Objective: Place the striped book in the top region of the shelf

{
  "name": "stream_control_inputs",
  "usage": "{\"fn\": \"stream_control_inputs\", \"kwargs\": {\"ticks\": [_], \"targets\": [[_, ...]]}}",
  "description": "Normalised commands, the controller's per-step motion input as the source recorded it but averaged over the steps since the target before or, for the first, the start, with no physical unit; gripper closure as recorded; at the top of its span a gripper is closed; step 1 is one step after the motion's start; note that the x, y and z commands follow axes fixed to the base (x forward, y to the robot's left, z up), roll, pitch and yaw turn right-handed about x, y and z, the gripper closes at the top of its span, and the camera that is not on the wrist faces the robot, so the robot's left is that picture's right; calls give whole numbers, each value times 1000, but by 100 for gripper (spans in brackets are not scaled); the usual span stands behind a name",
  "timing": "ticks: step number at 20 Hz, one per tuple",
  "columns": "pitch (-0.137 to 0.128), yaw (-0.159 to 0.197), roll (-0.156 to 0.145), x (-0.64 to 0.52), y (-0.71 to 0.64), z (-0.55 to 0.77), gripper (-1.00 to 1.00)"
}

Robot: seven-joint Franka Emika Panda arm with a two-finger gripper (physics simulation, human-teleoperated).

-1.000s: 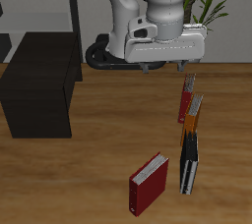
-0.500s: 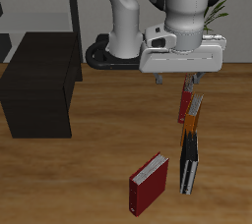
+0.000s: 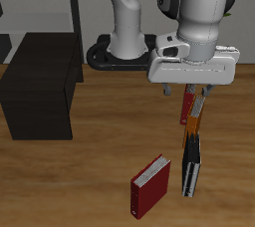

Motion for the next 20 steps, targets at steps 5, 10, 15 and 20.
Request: {"fn": "stream_control_inputs", "kwargs": {"ticks": [5, 10, 15, 20], "targets": [[-12, -10, -22, 215, -8, -118, -100], [-14, 19, 1, 145, 48, -171, -100], [20, 12, -2, 89, 38, -262, -100], [28, -4, 4, 104, 58, -339, -100]]}}
